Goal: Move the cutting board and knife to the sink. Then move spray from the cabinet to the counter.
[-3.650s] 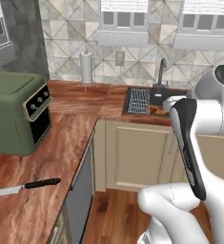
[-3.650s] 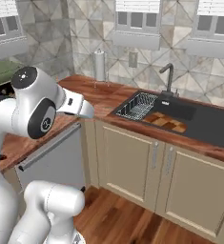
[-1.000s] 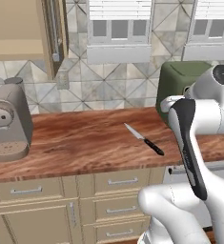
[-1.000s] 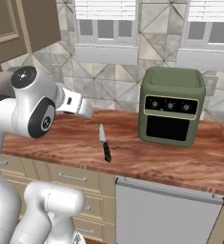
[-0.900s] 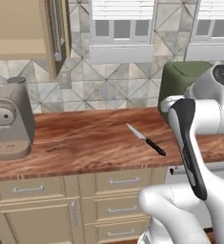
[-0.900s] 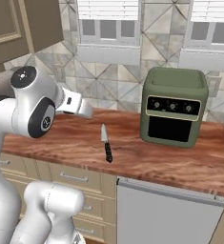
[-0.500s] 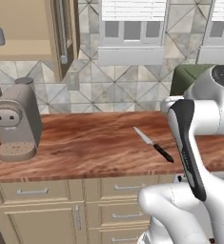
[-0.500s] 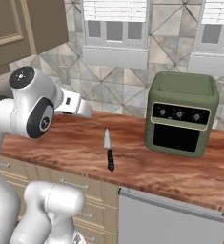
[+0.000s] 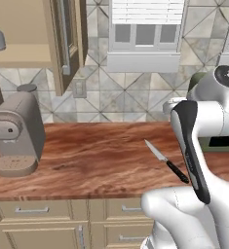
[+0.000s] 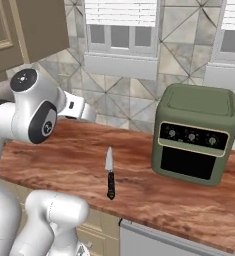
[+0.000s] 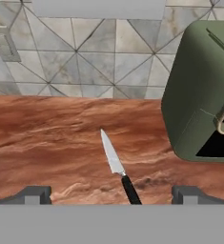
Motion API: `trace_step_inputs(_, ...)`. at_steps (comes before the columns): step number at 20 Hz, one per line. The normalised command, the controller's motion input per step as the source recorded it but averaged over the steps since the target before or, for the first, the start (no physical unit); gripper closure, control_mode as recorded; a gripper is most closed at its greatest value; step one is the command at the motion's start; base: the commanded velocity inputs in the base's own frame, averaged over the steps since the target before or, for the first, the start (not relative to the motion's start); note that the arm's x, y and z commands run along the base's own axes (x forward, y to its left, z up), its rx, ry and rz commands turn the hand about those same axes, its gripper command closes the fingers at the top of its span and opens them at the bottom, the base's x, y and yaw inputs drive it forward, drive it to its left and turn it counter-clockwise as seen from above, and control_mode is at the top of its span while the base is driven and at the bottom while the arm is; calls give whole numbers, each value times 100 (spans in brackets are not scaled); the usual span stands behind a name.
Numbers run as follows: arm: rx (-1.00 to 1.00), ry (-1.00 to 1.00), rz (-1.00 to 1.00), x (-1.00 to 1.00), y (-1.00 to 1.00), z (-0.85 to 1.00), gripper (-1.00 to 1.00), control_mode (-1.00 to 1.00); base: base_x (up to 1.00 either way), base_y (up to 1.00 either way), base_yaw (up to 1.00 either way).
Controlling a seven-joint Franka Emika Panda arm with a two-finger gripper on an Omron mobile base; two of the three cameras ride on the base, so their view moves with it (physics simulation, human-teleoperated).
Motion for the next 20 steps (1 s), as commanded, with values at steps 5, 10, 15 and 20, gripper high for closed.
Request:
trace_step_inputs(5,0,0,0,0,0,0,-100,100,28,-2,-17)
trace_step_inputs(10,0,0,0,0,0,0,-100,100,20,-2,-39)
trace_step_inputs(15,1,0,0,0,-2,-9,-100,-100,0,0,-16)
trace_step_inputs(20,2,4,0,-5,-11,-47,-100,-100,0,0,0)
